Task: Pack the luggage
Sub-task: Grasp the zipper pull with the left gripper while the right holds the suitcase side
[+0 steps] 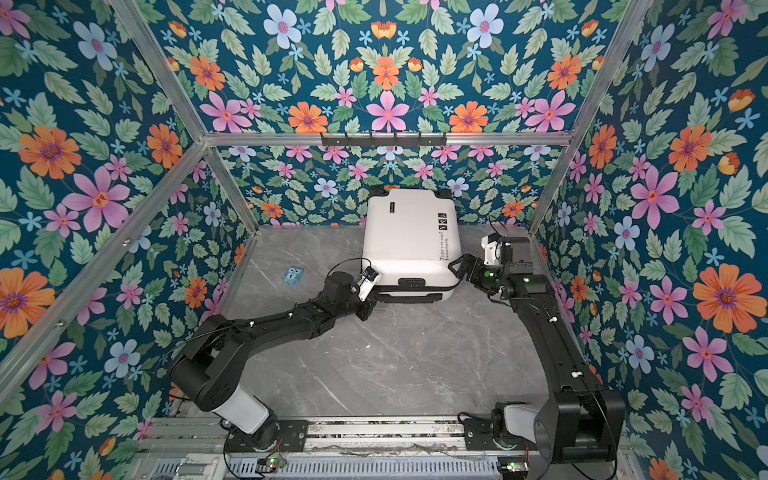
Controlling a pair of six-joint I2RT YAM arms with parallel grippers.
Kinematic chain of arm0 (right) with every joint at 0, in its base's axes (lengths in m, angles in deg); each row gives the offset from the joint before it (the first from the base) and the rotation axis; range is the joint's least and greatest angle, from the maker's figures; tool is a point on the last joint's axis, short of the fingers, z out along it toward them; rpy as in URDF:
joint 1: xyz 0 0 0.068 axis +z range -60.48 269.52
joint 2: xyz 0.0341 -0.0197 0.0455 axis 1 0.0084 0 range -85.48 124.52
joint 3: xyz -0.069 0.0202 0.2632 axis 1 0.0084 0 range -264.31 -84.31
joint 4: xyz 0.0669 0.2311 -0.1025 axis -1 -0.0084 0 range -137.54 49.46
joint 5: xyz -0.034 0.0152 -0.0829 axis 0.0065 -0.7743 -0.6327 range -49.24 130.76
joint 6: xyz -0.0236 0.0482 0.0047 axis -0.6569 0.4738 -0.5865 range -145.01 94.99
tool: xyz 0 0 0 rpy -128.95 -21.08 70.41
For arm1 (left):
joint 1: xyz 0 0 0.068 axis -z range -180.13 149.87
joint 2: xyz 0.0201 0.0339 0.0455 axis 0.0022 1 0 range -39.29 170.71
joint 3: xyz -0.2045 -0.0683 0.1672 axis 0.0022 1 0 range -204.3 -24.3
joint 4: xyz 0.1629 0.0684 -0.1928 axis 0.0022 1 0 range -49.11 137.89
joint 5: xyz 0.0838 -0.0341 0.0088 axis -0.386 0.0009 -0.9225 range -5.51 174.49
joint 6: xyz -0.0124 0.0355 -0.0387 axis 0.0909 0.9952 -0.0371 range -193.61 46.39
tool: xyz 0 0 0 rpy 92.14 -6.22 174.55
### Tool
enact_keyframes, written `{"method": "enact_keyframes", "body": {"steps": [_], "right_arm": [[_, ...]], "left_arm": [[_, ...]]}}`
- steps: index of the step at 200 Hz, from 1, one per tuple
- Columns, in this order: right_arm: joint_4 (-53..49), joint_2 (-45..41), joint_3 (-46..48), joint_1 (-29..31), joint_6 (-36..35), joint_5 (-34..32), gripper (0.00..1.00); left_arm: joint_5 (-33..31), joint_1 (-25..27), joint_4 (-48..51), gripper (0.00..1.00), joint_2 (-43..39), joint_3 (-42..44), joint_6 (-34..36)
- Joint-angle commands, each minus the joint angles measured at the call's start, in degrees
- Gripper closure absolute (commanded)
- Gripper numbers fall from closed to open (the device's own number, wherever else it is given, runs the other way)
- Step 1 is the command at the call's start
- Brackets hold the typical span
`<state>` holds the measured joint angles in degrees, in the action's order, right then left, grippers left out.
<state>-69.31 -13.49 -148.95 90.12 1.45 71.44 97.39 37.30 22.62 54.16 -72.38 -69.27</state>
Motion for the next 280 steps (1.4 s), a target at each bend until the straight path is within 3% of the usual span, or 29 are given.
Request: {"method": "enact_keyframes", "body": {"steps": [1,27,55,62,81,97,112,150,197,218,280], "right_arm": [[-0.3,0.5,-0.1,-1.0,-0.4,0.8,0.09],[-1.0,1.4,-0.4,-2.1,-0.7,1.0,0.09],[-0.5,1.8,0.2,-2.4,-0.5,2.0,0.09],[0.0,1.8,0.4,-2.4,-0.2,2.7,0.09],[0.9,1.4,0.9,-2.4,0.4,3.8,0.05],[1.6,1.1,1.3,-2.3,0.9,4.2,0.05],[1.9,0.8,1.6,-2.4,1.2,4.5,0.04],[2.0,0.3,1.9,-2.4,1.4,4.4,0.04],[2.1,0.7,1.9,-2.3,1.5,3.2,0.04],[0.9,2.1,1.7,-2.9,1.3,0.9,0.04],[8.4,5.4,1.2,-7.3,5.4,8.1,0.04]], "left_arm": [[-0.3,1.7,-4.2,1.0,0.7,-1.3,-1.8],[-1.8,4.4,-4.4,1.0,-0.3,-2.0,-2.6],[-2.8,3.0,-3.8,1.0,-5.3,1.5,-4.5],[-1.8,1.3,-2.8,0.95,-6.4,2.0,-5.5],[4.3,-5.2,-2.5,0.65,-8.8,3.7,-10.7],[6.7,-9.3,-5.6,0.53,-10.5,5.9,-15.1],[8.3,-11.9,-8.0,0.49,-10.9,6.4,-18.7],[9.3,-17.6,-13.8,0.49,-7.6,6.2,-29.9],[9.1,-19.2,-5.9,0.53,5.2,-4.5,-37.2],[11.1,-19.2,-5.8,0.54,9.3,-7.3,-39.3],[12.2,-14.9,-6.2,0.55,11.9,-7.2,-38.7]]}}
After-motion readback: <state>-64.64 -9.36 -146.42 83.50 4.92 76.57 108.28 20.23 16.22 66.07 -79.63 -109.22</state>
